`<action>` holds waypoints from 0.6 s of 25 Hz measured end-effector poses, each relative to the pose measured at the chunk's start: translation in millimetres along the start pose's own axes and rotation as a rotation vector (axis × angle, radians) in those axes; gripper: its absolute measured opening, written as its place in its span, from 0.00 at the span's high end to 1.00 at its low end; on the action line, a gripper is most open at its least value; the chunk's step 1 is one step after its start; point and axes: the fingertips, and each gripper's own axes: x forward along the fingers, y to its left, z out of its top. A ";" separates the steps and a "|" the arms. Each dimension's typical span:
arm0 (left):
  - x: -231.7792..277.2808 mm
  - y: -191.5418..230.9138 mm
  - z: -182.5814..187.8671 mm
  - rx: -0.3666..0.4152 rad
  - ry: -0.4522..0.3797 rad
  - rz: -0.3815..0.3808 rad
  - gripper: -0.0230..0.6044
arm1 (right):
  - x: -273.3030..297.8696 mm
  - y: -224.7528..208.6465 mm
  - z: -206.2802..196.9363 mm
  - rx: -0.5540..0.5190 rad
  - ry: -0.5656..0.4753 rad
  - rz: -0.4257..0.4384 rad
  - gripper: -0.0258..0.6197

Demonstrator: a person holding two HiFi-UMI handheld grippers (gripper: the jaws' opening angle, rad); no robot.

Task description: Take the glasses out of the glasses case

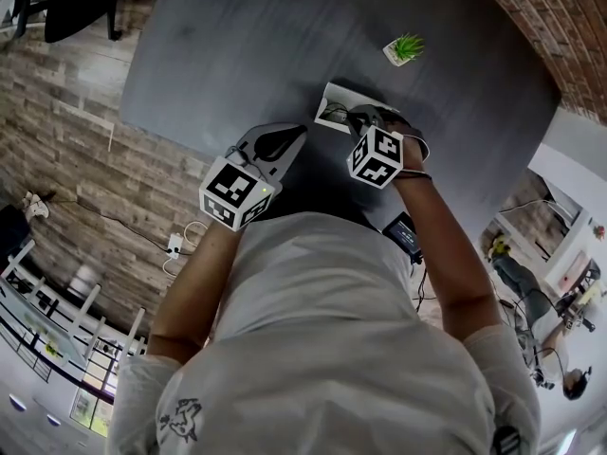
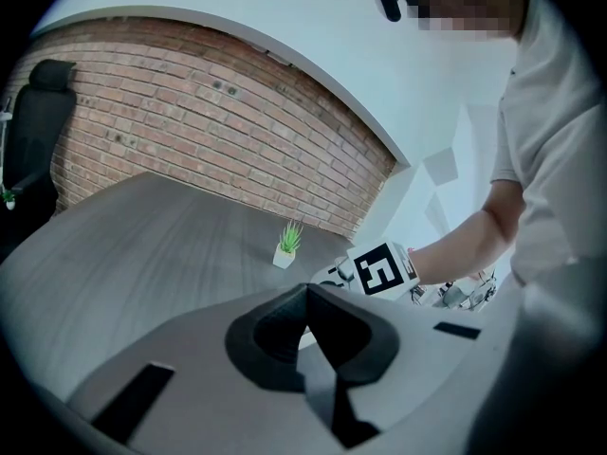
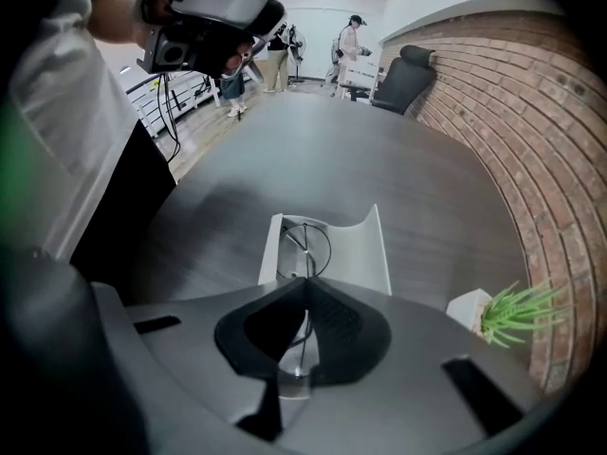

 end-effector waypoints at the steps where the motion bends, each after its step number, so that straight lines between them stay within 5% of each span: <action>1: -0.6 -1.6 0.5 0.002 -0.001 0.001 0.95 | -2.0 -0.6 0.6 -0.002 -0.004 -0.007 0.94; 15: -19.5 -42.1 7.6 0.059 -0.030 0.013 0.95 | -60.3 -3.2 9.7 0.010 -0.089 -0.136 0.94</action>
